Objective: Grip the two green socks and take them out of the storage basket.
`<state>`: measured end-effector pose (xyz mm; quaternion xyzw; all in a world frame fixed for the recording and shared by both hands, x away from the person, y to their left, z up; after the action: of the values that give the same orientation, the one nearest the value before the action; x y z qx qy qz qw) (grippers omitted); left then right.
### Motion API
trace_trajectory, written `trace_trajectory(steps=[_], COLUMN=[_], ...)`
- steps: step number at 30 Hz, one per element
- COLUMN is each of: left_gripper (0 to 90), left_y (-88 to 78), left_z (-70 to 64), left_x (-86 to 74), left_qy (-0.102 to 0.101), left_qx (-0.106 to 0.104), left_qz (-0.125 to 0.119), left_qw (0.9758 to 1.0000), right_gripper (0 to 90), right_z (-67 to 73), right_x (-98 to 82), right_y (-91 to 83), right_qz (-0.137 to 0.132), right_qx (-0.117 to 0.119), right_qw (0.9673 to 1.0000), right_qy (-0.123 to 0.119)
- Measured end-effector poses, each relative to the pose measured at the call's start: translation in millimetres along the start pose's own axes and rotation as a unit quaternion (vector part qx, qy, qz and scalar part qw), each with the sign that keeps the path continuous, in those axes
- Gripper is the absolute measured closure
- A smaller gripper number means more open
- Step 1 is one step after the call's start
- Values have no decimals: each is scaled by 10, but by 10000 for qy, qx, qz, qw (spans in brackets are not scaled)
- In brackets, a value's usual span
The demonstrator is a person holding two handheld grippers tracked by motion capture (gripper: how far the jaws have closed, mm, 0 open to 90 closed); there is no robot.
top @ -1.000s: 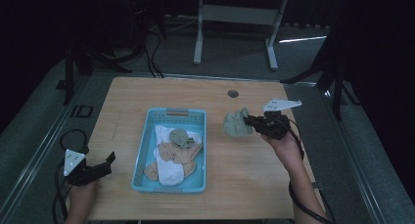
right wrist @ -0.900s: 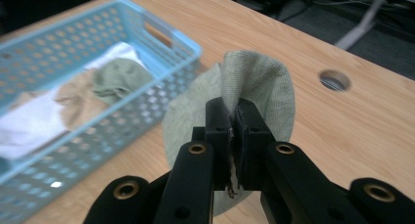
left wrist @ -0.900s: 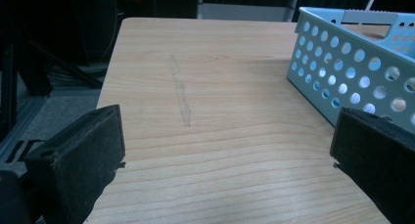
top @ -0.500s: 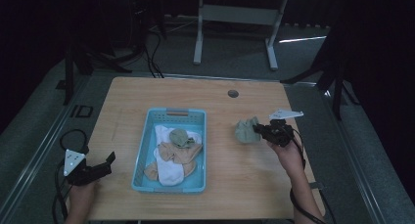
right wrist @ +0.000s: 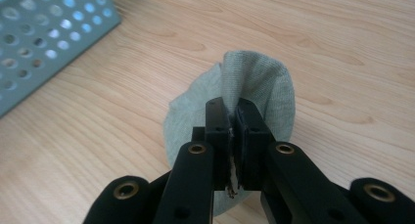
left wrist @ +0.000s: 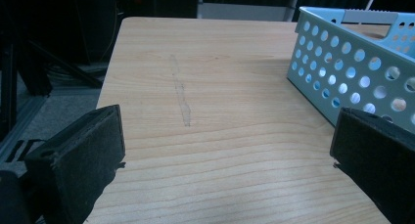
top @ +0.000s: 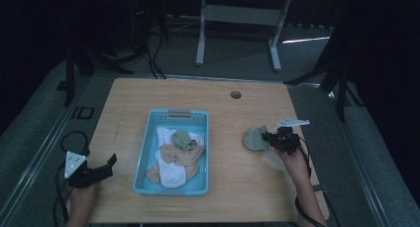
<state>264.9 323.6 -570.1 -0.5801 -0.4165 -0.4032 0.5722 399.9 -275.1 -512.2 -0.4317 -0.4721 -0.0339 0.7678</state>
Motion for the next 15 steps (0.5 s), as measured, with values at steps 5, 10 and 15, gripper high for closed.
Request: trace_trajectory(steps=[5,10,15], left_gripper=[0,0,0], left_y=[-1,0,0], left_z=[-3,-2,-2], left_x=[1,1,2], left_qy=[3,4,0], left_qx=[5,2,1], left_qz=[-6,-3,-1], left_qw=[10000,10000,10000], right_gripper=[856,856,855], right_z=[-57,-118,-193], right_x=[-86,-174,-259], right_y=[24,72,145], right_qz=[81,162,277], right_qx=[-77,-130,-181], right_qw=[9999,9996,9988], right_qy=[74,185,357])
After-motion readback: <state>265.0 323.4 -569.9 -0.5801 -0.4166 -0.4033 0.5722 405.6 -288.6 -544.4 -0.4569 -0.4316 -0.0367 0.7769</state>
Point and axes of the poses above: each handheld gripper's, and its own axes: y roughly forward along the jaws, x roughly out of its top, z roughly to its left, the point moved 2 cm from there along y, roughly forward along the jaws, and after that the axes turned 11 degrees about x, right-handed, at the moved point
